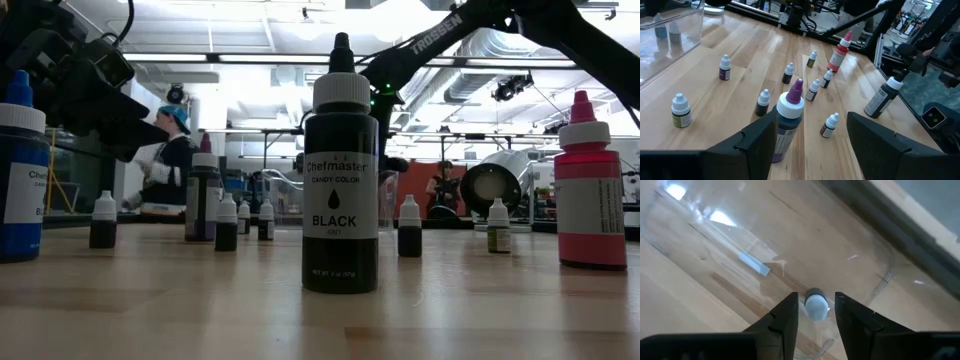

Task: Pick & Place food coloring
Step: Put the small purple food coloring into the transparent container

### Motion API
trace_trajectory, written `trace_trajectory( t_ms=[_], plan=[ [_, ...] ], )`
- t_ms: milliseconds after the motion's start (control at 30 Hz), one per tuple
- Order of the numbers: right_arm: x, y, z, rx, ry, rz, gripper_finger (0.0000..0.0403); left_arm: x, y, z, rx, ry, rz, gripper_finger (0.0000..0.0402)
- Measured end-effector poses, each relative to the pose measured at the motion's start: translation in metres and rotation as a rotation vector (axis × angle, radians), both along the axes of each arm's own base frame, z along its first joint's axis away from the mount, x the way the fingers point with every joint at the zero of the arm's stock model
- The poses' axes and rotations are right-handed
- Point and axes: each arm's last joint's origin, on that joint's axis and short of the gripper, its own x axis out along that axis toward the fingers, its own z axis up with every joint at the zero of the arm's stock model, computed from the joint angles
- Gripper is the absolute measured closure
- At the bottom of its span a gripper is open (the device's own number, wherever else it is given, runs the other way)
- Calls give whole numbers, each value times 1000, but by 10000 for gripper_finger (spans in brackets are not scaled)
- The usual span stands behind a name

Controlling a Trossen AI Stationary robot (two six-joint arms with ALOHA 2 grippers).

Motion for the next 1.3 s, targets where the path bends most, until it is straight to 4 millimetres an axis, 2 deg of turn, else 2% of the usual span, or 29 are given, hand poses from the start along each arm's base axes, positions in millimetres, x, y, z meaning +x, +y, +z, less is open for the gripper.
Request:
trace_trajectory(
  t_ms=[233, 533, 700, 867, 1067, 1300],
  plan=[
    [5, -3, 24, -36, -27, 42, 276, 0, 0, 0, 0, 0, 0, 167],
    [19, 14, 77, -79, -64, 223, 276, 0, 0, 0, 0, 0, 0, 167],
    [28, 36, 104, -107, -82, 377, 276, 0, 0, 0, 0, 0, 0, 167],
    [37, 64, 121, -133, -77, 525, 276, 0, 0, 0, 0, 0, 0, 167],
    [48, 97, 127, -143, -69, 676, 276, 0, 0, 0, 0, 0, 0, 167],
    [51, 131, 127, -107, -18, 813, 276, 0, 0, 0, 0, 0, 0, 167]
  ],
)
